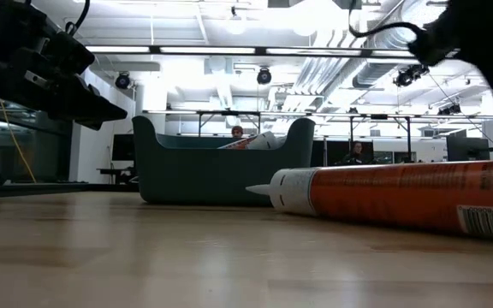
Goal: Pick & place silicon tubes, Sealant and Lysol wipes
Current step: Put the blue sealant into the orange bin
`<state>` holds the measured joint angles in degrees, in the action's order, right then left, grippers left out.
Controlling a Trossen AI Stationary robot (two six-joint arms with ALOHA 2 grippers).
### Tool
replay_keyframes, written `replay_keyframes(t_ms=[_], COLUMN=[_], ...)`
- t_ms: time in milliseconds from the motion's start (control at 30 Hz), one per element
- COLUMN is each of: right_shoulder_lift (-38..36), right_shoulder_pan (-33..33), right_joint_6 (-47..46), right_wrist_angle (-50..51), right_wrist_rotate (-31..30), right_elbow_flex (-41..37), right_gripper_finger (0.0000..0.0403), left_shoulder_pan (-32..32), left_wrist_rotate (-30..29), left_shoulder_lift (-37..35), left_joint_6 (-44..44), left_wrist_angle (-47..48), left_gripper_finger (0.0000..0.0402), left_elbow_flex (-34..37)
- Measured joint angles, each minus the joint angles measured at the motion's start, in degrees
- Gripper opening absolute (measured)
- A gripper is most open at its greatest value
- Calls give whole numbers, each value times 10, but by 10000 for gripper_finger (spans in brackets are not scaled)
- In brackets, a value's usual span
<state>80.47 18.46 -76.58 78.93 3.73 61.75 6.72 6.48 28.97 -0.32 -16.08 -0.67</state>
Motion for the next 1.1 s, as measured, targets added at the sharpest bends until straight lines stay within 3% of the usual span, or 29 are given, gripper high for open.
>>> replay_keyframes(t_ms=[433, 733, 1100], right_shoulder_lift=[21, 62, 124], right_shoulder_pan=[154, 197, 212], right_joint_6=[-158, -216, -316], right_wrist_angle=[-171, -256, -356], right_wrist_rotate=[103, 98, 82], right_elbow_flex=[-51, -54, -54], right_gripper_finger=[263, 303, 310], left_shoulder_pan=[0, 0, 0], left_wrist_rotate=[-2, -2, -1], left_shoulder_lift=[0, 0, 0], left_joint_6=[0, 0, 0], left_wrist_angle=[0, 0, 0], left_gripper_finger=[0, 0, 0], left_elbow_flex=[0, 0, 0])
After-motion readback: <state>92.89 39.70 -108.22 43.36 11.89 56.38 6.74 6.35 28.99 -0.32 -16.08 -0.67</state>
